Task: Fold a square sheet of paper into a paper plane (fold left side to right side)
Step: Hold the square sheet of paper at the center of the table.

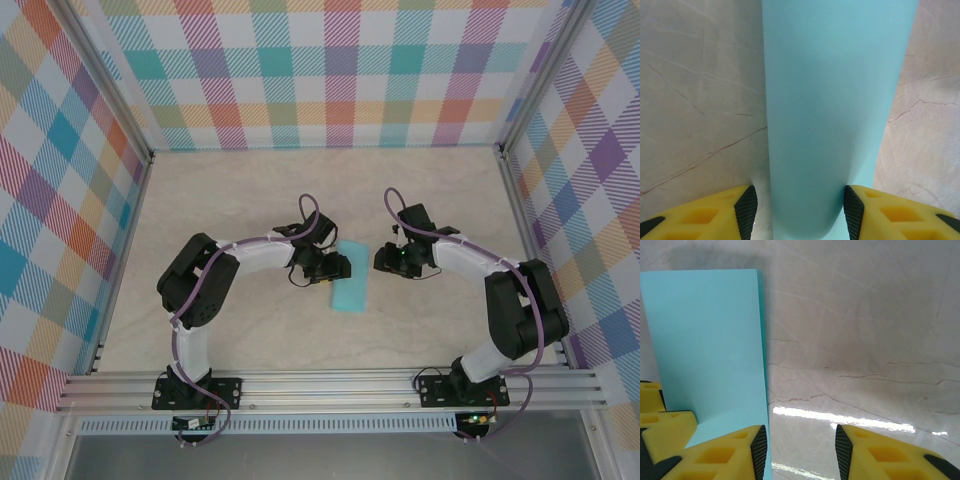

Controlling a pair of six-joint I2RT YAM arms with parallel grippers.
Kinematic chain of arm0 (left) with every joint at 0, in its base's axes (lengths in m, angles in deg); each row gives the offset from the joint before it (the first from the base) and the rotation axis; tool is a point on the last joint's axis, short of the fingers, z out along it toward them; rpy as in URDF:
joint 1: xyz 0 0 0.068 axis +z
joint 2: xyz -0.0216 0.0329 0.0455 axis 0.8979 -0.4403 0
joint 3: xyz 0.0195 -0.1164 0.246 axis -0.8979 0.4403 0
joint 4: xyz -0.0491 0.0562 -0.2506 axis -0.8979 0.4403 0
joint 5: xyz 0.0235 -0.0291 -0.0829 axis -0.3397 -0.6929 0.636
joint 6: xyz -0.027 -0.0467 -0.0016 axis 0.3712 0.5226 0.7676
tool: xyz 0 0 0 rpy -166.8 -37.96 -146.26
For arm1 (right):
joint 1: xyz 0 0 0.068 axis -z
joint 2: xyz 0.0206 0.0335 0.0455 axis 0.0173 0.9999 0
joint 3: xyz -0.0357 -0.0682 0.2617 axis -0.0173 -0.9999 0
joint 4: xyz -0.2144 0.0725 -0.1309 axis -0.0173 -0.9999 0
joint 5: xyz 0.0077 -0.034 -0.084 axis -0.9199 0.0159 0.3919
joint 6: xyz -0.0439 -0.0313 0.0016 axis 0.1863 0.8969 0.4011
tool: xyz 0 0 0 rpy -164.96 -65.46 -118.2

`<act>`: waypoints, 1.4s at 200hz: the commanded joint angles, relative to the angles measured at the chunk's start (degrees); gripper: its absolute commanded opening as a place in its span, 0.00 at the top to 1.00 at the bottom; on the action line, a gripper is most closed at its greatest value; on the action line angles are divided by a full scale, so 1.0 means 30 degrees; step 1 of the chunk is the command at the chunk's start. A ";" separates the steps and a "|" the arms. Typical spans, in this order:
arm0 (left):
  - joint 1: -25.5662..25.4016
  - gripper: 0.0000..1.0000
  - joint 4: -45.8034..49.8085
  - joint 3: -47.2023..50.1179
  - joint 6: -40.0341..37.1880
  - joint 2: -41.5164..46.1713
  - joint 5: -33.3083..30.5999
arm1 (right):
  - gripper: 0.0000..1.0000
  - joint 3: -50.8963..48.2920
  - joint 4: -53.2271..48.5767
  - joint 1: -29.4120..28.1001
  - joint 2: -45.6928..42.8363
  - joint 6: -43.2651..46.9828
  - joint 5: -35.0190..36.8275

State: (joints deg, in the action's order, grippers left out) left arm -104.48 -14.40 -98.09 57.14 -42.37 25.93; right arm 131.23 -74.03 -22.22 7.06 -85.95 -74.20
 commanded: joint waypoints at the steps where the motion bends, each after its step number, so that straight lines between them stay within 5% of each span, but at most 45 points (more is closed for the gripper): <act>1: -0.0228 0.48 0.1327 -0.0121 0.0289 -0.0580 -0.0880 | 0.57 -0.0040 -0.0180 -0.0100 0.0074 0.0088 0.0067; 137: -0.0266 0.48 0.1653 -0.0042 0.0839 -0.1032 -0.1309 | 0.62 -0.0169 0.0729 -0.0217 -0.0395 -0.0538 -0.1427; 280: -0.0266 0.49 0.2223 -0.0108 0.0160 -0.1203 -0.1397 | 0.63 -0.0224 -0.0033 -0.0252 -0.2747 -0.0609 -0.0049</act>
State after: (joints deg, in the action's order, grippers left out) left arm -104.70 -13.09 -98.96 58.56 -43.00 24.69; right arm 131.07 -73.05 -22.51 -0.46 -87.48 -74.79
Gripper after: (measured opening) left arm 0.512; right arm 0.368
